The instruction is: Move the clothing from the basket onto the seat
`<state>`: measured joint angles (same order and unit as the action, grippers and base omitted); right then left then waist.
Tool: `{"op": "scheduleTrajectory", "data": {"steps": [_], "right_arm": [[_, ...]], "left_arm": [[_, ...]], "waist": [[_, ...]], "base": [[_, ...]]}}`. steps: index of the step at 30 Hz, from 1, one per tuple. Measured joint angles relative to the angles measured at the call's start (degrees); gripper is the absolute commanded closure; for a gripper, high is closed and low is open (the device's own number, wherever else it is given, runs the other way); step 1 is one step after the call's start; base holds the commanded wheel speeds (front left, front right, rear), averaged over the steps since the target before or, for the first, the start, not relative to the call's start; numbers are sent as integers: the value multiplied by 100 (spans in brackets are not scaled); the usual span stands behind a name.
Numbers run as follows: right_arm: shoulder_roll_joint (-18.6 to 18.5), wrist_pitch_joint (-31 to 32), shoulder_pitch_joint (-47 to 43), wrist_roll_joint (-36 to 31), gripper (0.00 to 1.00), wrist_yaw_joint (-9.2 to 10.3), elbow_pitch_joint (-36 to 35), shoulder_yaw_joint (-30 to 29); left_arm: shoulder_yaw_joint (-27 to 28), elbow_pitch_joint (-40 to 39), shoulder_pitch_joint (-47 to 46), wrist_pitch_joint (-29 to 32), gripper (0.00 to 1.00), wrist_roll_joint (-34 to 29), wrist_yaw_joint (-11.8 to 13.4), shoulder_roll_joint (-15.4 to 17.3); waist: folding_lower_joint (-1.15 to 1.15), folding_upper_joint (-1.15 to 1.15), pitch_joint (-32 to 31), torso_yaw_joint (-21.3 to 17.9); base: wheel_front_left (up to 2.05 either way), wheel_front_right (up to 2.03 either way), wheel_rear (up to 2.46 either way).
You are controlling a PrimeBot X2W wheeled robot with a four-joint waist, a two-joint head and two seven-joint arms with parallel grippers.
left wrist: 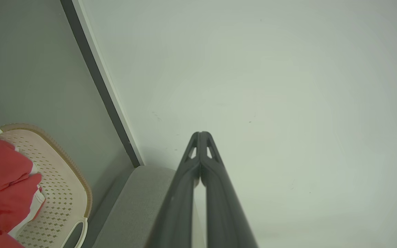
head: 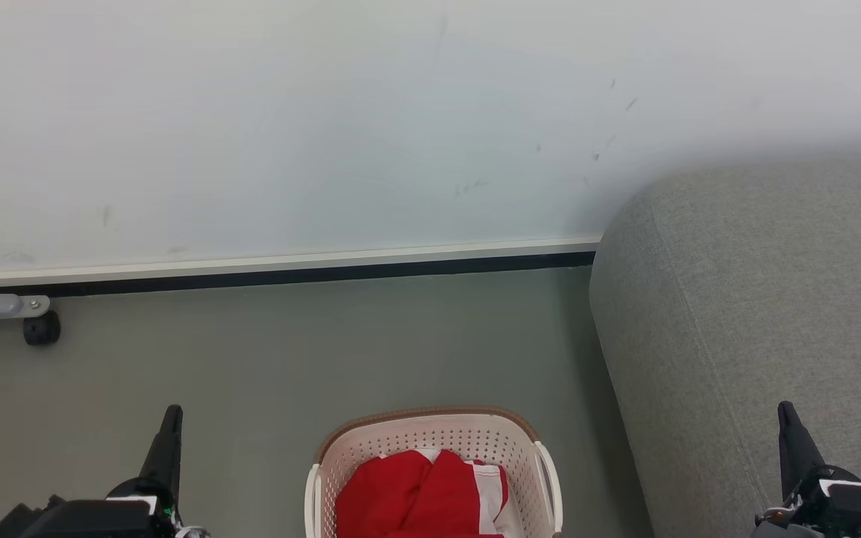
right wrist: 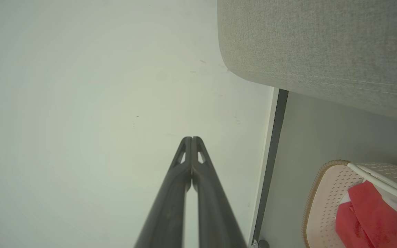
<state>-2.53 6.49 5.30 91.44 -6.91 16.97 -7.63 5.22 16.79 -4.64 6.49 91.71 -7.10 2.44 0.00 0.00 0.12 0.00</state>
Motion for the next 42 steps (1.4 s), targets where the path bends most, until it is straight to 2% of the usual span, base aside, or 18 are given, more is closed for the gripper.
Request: {"op": "scheduleTrajectory", "data": {"steps": [9,10,11,12,13,23,29,35,42], "right_arm": [[4,0,-9,-3,100,1,25,4],[15,-1,-37,-3,0,3,77,10],[33,-1,-81,-3,0,9,142,19],[52,-1,-141,-3,100,10,207,24],[70,-2,-195,-3,0,12,254,34],[85,-205,-256,-43,0,32,218,188],[83,-314,-263,-241,0,96,147,248],[82,-427,-297,-626,0,223,23,324],[74,-567,-363,-1483,0,347,-157,547]], "left_arm": [[-3,22,13,0,100,0,3,-3],[-9,76,51,0,0,0,7,-13],[-14,138,102,-1,0,0,7,-26],[-20,196,166,-1,100,0,7,-44],[-26,246,218,-4,0,0,11,-58],[-263,210,273,-207,0,-67,13,-63],[-345,109,272,-314,0,-392,120,-59],[-450,11,272,-416,0,-786,265,-58],[-649,-102,271,-568,0,-1573,382,-43]], "waist": [[0,0,0,0],[0,0,0,0],[0,0,0,0],[0,0,0,0],[0,0,0,0],[0,0,-38,14],[0,0,-64,28],[0,0,-85,39],[0,0,-110,58]], "base": [[0,0,0],[0,0,0],[0,0,0],[0,0,0],[0,0,0],[0,0,0],[0,0,0],[0,0,0],[0,0,0]]}}
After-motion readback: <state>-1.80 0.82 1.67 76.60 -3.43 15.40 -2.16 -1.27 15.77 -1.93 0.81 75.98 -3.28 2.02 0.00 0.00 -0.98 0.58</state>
